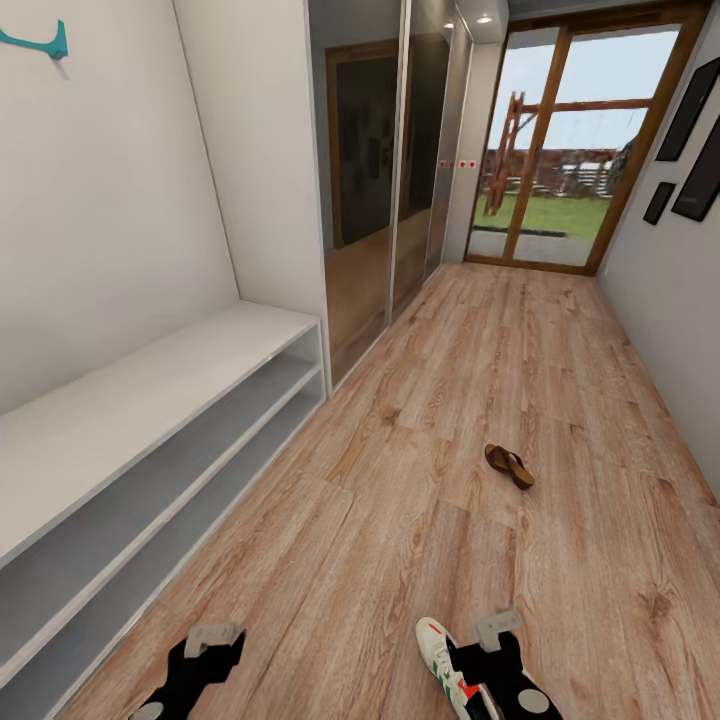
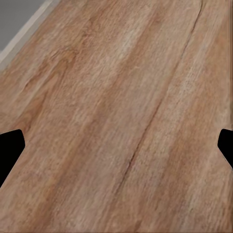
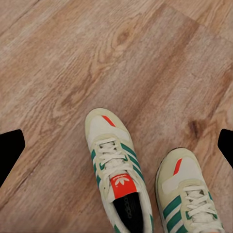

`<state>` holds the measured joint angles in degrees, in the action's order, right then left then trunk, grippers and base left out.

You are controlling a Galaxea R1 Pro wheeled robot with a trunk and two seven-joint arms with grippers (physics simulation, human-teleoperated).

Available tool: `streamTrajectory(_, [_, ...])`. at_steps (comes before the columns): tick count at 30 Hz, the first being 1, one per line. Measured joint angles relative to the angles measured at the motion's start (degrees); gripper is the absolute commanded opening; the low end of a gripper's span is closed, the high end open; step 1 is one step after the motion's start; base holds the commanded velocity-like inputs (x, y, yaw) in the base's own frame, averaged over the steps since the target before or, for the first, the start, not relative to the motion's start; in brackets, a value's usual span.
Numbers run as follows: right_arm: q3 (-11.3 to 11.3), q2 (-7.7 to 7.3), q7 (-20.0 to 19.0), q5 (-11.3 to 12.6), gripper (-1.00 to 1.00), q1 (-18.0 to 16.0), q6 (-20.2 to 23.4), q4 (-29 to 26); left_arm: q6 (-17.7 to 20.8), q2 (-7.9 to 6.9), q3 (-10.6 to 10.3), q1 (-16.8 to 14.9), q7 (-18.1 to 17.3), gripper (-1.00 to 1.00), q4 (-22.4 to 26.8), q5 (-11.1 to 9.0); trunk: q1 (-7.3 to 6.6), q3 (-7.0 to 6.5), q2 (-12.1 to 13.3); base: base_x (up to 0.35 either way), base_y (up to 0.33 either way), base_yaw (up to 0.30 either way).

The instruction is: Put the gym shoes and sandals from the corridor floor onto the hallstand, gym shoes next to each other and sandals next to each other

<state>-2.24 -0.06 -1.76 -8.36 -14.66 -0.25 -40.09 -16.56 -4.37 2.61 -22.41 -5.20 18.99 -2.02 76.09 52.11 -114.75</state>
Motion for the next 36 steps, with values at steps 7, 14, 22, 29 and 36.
streamTrajectory(7, [-0.1, -0.01, -0.2, -0.1, 1.00, 0.0, 0.0, 1.7, 0.5, 0.22, -0.1, -0.5, -0.5, 1.00, 0.0, 0.2, 0.00, 0.00, 0.0, 0.000, 0.000, 0.000])
streamTrajectory(14, [-0.2, -0.05, -0.4, -0.2, 1.00, 0.0, -0.1, 2.5, 0.5, 0.19, -0.1, -0.5, -0.6, 1.00, 0.0, 0.3, 0.00, 0.00, 0.0, 0.000, 0.000, 0.000])
streamTrajectory(22, [-0.1, -0.22, -0.6, -0.3, 1.00, 0.0, 0.0, 2.6, 0.5, 0.06, -0.2, -0.5, -0.7, 1.00, 0.0, 0.3, 0.00, 0.00, 0.0, 0.000, 0.000, 0.000])
streamTrajectory(29, [-0.1, -0.45, -1.1, -0.4, 1.00, 0.0, 0.0, 2.0, 0.5, 0.06, -0.1, -0.5, -1.3, 1.00, 0.1, 0.3, 1.09, 0.89, -2.0, 0.000, 0.000, 0.000])
streamTrajectory(36, [-0.1, -0.72, -1.8, -0.3, 1.00, -0.1, 0.1, -2.2, 0.6, -0.01, -0.1, -1.1, -3.3, 1.00, 0.1, 0.3, 2.63, 2.15, -4.8, 0.000, 0.000, 0.000])
